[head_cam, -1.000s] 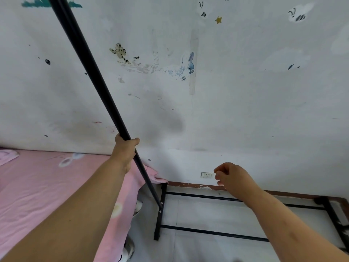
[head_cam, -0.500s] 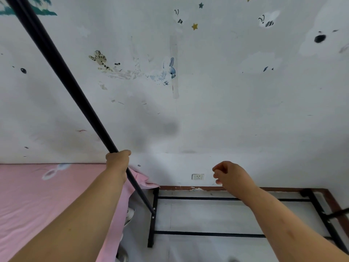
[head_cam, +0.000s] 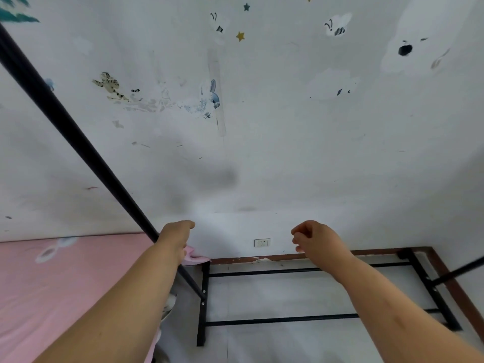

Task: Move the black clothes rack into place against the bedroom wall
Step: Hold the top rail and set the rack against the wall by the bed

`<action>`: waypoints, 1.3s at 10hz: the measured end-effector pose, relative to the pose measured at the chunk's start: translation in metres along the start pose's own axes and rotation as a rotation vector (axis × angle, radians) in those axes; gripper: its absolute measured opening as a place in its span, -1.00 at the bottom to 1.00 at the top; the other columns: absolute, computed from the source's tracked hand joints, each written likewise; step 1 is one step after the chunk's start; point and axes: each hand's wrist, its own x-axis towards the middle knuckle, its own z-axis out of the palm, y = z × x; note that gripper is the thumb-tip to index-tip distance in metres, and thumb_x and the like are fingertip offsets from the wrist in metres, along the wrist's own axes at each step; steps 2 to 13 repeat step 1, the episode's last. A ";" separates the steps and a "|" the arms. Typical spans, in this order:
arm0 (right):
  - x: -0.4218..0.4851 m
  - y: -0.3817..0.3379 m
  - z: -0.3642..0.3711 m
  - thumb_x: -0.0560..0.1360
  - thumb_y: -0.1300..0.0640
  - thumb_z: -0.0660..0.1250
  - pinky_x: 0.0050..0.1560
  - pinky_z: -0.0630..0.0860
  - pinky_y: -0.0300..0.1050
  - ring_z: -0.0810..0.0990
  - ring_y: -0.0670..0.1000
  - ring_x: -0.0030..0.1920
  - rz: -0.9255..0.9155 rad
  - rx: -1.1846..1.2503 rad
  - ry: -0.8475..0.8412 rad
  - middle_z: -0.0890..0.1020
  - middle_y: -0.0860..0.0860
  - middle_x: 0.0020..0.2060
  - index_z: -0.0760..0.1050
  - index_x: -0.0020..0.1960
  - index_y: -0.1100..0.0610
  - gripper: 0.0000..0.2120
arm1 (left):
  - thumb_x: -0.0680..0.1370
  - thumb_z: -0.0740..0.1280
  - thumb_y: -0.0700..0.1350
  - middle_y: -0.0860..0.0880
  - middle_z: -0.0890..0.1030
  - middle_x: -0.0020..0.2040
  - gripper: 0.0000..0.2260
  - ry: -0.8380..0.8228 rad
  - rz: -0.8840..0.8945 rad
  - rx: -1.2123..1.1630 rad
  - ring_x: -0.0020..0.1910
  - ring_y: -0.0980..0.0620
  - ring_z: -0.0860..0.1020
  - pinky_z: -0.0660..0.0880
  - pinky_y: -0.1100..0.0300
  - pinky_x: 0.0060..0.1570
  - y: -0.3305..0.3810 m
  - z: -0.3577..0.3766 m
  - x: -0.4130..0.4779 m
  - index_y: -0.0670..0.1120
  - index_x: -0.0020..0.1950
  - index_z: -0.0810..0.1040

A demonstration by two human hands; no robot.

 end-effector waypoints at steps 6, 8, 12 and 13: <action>0.001 0.004 -0.009 0.54 0.12 0.19 -0.13 0.61 -0.10 0.66 -0.12 -0.16 -0.004 0.016 0.019 0.67 -0.10 -0.18 0.52 -0.05 -0.03 -0.86 | 0.56 0.30 -0.13 -0.10 0.39 -0.17 -0.86 -0.048 0.002 0.032 -0.25 -0.05 0.44 0.43 0.11 -0.62 -0.004 0.012 -0.018 -0.13 0.02 0.37; 0.001 0.004 -0.009 0.54 0.12 0.19 -0.13 0.61 -0.10 0.66 -0.12 -0.16 -0.004 0.016 0.019 0.67 -0.10 -0.18 0.52 -0.05 -0.03 -0.86 | 0.56 0.30 -0.13 -0.10 0.39 -0.17 -0.86 -0.048 0.002 0.032 -0.25 -0.05 0.44 0.43 0.11 -0.62 -0.004 0.012 -0.018 -0.13 0.02 0.37; 0.001 0.004 -0.009 0.54 0.12 0.19 -0.13 0.61 -0.10 0.66 -0.12 -0.16 -0.004 0.016 0.019 0.67 -0.10 -0.18 0.52 -0.05 -0.03 -0.86 | 0.56 0.30 -0.13 -0.10 0.39 -0.17 -0.86 -0.048 0.002 0.032 -0.25 -0.05 0.44 0.43 0.11 -0.62 -0.004 0.012 -0.018 -0.13 0.02 0.37; 0.001 0.004 -0.009 0.54 0.12 0.19 -0.13 0.61 -0.10 0.66 -0.12 -0.16 -0.004 0.016 0.019 0.67 -0.10 -0.18 0.52 -0.05 -0.03 -0.86 | 0.56 0.30 -0.13 -0.10 0.39 -0.17 -0.86 -0.048 0.002 0.032 -0.25 -0.05 0.44 0.43 0.11 -0.62 -0.004 0.012 -0.018 -0.13 0.02 0.37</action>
